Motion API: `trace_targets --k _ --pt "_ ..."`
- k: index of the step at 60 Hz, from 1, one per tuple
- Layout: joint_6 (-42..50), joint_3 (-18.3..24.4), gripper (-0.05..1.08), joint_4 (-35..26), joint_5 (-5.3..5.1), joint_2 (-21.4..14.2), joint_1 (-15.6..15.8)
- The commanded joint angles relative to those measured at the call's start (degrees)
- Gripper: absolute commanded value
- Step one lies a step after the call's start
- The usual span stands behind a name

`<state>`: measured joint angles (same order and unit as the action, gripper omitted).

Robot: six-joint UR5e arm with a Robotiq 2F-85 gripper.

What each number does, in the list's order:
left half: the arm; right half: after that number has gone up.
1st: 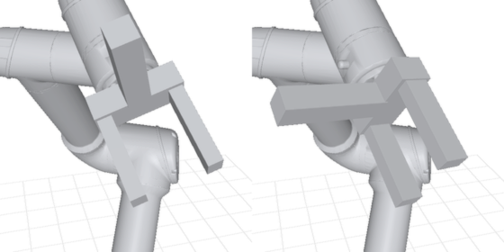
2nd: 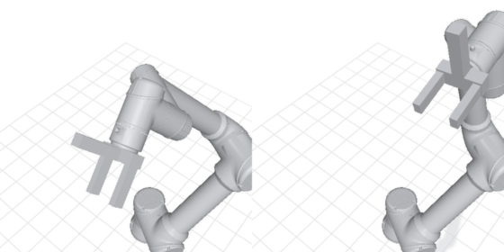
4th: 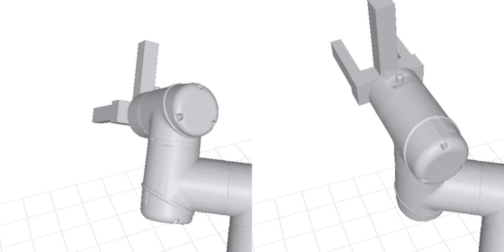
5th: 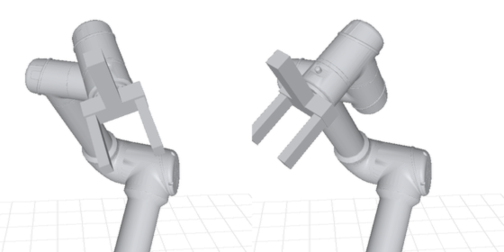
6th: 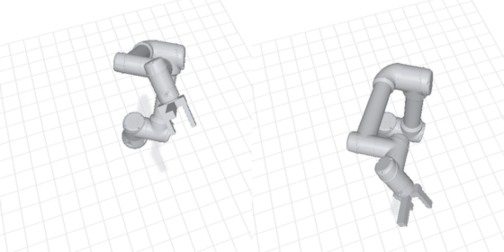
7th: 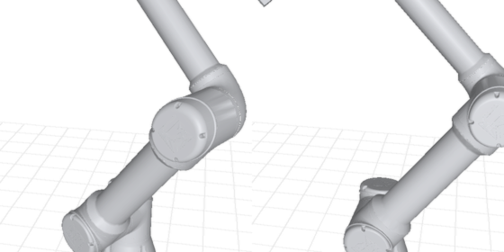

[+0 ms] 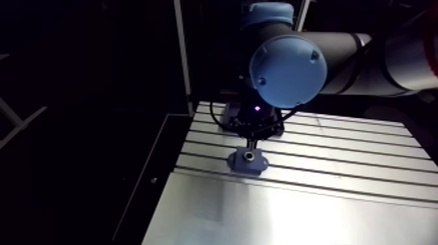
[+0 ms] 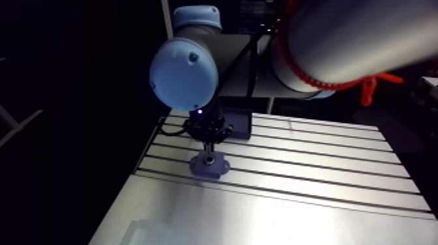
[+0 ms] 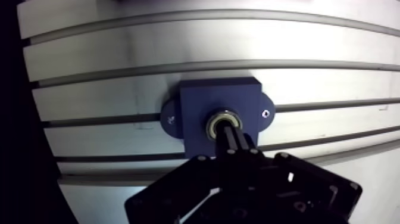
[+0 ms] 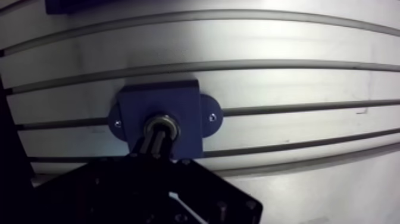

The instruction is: Pick up the bearing and press it into the housing until flush.

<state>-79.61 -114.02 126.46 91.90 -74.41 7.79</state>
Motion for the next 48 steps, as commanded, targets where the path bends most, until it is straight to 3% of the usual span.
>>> trace_targets --k 1,48 --pt "-0.56 -0.28 0.98 0.06 -0.18 0.27 0.03" --pt "-2.33 -1.70 0.98 3.84 -0.36 1.41 -0.39"
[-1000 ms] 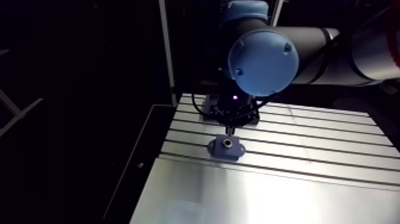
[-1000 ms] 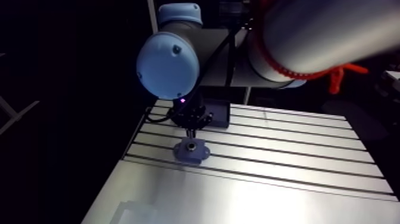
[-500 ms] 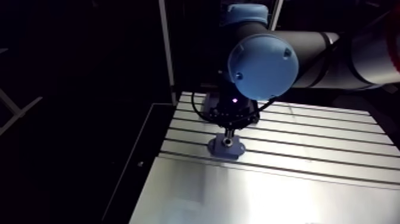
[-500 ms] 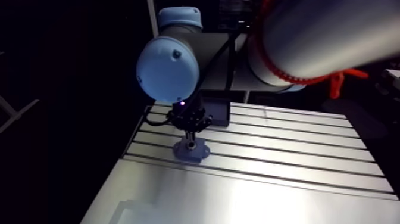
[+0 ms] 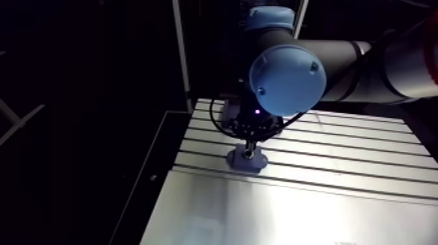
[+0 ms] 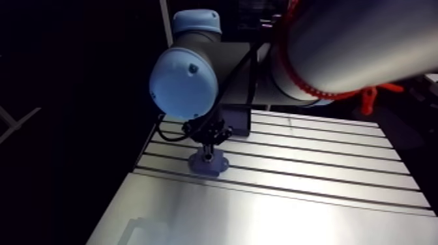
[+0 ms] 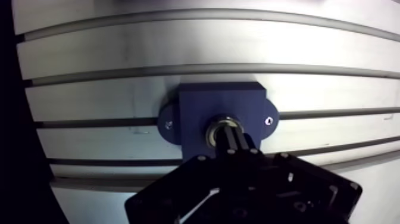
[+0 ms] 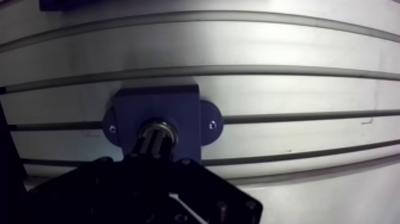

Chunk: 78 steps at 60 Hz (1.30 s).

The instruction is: Pick up the bearing and press it into the housing until flush.

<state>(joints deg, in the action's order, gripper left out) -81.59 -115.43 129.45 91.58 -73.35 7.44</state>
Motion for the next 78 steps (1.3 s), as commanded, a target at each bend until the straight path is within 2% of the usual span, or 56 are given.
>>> trace_targets --k 1,78 --pt "-0.35 -0.30 0.98 0.85 -0.05 0.35 -0.04" --pt "-1.42 -0.46 0.98 0.77 -0.49 1.07 0.21"
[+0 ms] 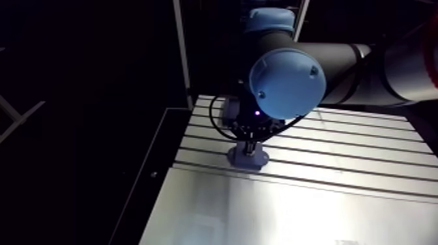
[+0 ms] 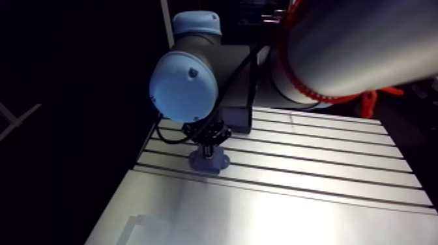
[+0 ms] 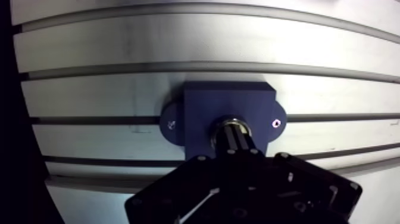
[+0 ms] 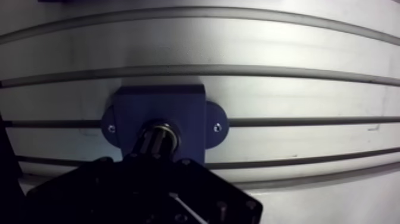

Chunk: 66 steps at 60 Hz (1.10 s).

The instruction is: Pick up the bearing and press it into the housing until flush.

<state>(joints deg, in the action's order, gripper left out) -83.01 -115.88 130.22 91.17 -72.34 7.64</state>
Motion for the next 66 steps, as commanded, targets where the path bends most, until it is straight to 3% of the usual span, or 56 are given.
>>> trace_targets --k 1,66 --pt "0.00 -0.01 0.98 0.00 -0.07 0.06 0.00" --pt "-0.09 -0.27 0.98 -0.09 -0.07 0.67 0.09"
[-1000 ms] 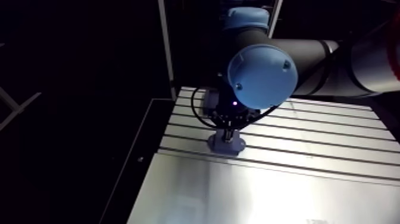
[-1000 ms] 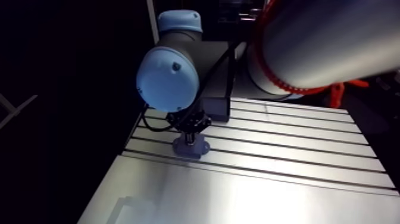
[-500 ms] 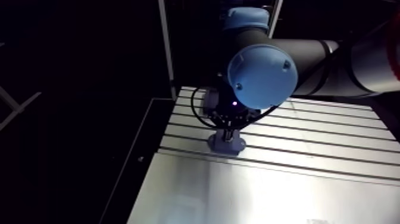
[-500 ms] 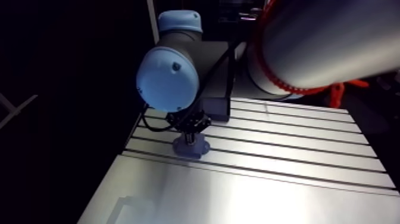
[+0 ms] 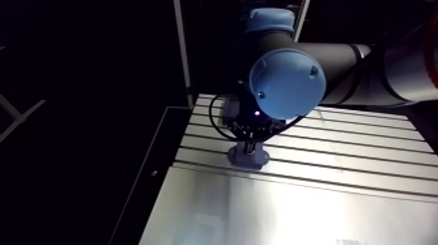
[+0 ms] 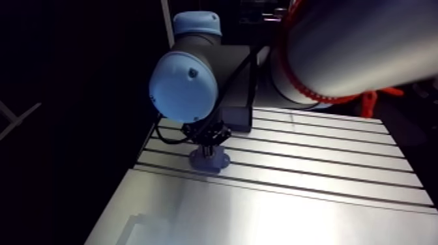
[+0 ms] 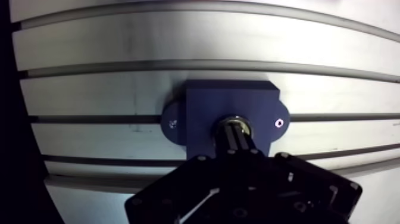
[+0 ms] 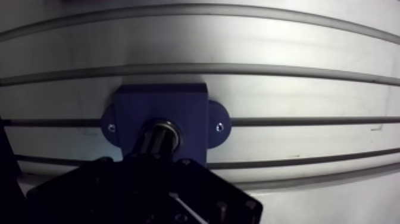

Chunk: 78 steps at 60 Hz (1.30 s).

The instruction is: Pick up the bearing and press it into the housing until flush.

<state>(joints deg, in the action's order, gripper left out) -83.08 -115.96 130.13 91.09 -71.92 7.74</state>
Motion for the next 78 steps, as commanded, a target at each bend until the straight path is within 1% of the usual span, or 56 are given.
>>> trace_targets --k 1,78 --pt "-0.02 -0.19 0.98 0.00 0.01 0.25 0.00" --pt "-0.11 -0.20 0.98 0.09 0.02 0.69 0.08"
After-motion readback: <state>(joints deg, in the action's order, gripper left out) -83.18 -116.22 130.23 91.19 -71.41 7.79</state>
